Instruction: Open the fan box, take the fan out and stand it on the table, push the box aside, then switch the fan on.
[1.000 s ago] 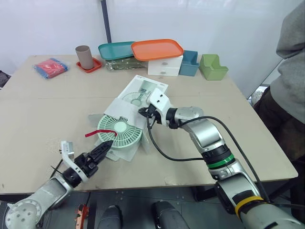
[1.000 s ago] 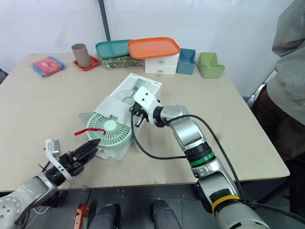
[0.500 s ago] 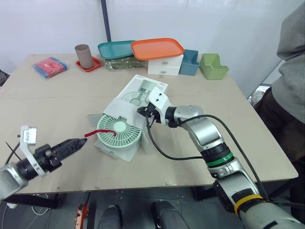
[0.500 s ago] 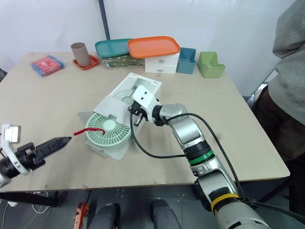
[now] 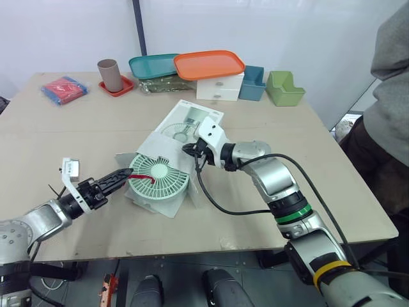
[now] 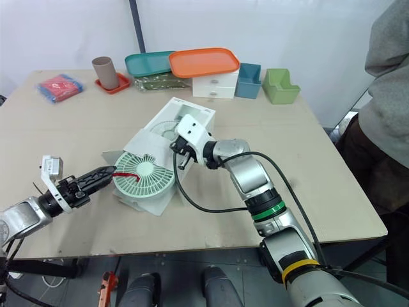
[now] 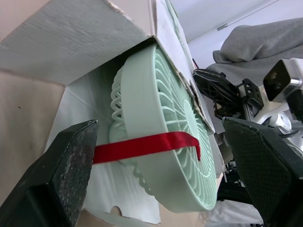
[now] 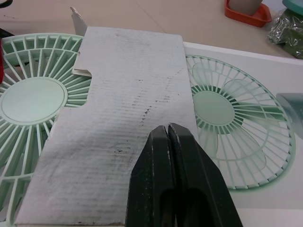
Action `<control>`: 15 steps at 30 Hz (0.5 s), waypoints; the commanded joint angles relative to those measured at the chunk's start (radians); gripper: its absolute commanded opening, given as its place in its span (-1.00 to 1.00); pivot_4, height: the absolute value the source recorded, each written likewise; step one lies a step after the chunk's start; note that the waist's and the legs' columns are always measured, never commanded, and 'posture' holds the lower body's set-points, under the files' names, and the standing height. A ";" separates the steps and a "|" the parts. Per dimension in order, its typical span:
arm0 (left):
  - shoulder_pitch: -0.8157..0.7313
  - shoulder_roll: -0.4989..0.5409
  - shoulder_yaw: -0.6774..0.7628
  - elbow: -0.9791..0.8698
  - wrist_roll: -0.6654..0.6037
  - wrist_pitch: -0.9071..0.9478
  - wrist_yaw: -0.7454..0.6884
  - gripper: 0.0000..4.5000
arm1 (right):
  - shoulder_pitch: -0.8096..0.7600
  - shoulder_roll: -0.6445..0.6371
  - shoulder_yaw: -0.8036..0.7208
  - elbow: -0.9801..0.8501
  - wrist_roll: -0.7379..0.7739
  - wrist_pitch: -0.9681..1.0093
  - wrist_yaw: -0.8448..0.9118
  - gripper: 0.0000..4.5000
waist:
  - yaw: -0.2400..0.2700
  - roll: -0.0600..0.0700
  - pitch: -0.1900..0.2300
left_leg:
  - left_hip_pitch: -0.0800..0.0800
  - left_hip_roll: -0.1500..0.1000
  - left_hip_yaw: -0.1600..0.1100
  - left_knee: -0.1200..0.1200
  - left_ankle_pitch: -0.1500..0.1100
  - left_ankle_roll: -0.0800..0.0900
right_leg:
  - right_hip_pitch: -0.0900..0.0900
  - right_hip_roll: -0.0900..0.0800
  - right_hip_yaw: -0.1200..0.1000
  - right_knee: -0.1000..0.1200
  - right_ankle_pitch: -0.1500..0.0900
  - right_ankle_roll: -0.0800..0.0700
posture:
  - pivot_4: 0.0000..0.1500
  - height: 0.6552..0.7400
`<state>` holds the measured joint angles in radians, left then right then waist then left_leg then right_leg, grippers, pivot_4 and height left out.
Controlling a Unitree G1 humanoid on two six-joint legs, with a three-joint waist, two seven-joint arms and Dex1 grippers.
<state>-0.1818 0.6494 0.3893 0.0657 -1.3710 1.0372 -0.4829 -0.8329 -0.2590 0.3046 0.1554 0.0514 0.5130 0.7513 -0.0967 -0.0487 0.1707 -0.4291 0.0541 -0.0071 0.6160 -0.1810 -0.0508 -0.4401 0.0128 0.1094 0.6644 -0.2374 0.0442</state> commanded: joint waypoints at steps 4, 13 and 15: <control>-0.054 -0.024 0.003 0.019 0.029 0.016 -0.042 0.87 | 0.023 -0.012 -0.004 -0.031 -0.009 0.025 -0.014 -1.00 | 0.000 0.000 0.000 | 0.000 0.000 0.000 0.000 0.000 0.000 | 0.000 0.000 0.000 0.000 0.000 0.000 | 1.00 1.00; -0.066 -0.044 0.011 0.020 0.032 0.052 -0.047 -0.34 | 0.031 -0.014 -0.005 -0.037 -0.009 0.037 -0.025 -1.00 | 0.000 0.000 0.000 | 0.000 -0.001 -0.001 0.000 0.000 0.000 | 0.001 0.000 0.000 0.000 0.000 0.001 | 1.00 1.00; -0.063 -0.048 0.013 0.018 0.022 0.067 -0.041 -0.45 | 0.032 -0.014 -0.004 -0.038 -0.009 0.037 -0.026 -1.00 | 0.000 0.000 0.000 | 0.000 -0.001 -0.001 0.000 0.000 0.000 | 0.001 0.000 0.000 0.000 0.000 0.002 | 1.00 1.00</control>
<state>-0.2357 0.6072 0.3931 0.1076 -1.3339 1.0783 -0.5249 -0.8125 -0.2682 0.3014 0.1223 0.0509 0.5382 0.7310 -0.0962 -0.0491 0.1705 -0.4291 0.0529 -0.0085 0.6167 -0.1810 -0.0507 -0.4386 0.0125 0.1097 0.6646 -0.2375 0.0460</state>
